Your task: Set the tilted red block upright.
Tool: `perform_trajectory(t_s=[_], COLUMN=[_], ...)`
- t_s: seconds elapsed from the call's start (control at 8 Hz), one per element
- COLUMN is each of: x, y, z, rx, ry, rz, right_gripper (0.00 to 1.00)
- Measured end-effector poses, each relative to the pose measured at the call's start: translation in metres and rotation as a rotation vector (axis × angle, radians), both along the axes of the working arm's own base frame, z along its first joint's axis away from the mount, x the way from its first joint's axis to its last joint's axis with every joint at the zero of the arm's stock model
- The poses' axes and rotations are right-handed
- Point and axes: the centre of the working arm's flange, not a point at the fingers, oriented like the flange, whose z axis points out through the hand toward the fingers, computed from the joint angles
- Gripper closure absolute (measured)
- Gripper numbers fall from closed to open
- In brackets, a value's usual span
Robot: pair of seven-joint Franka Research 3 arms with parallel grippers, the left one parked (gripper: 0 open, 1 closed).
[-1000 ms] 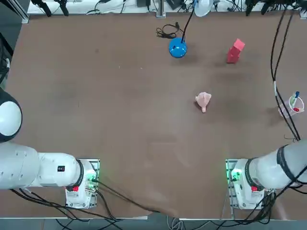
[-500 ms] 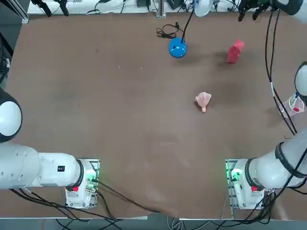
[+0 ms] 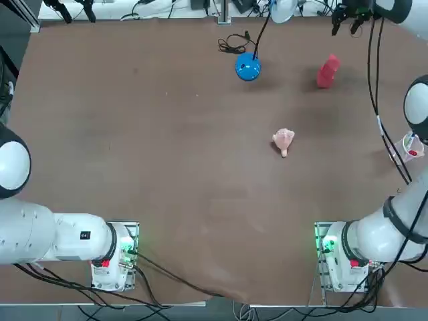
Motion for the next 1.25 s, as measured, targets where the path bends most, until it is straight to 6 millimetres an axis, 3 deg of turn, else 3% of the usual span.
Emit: perform_trajectory(t_s=[0.25, 0.5, 0.88, 1.25], x=[0.001, 0.003, 0.013, 0.013], y=[-0.003, 0.008, 0.005, 0.003], z=[-0.017, -0.040, -0.082, -0.096], rx=[0.001, 0.008, 0.002, 0.005], ry=[0.038, 0.070, 0.092, 0.116], rz=[0.167, 0.344, 0.683, 0.842], right_gripper=[0.00, 0.00, 0.00, 0.00])
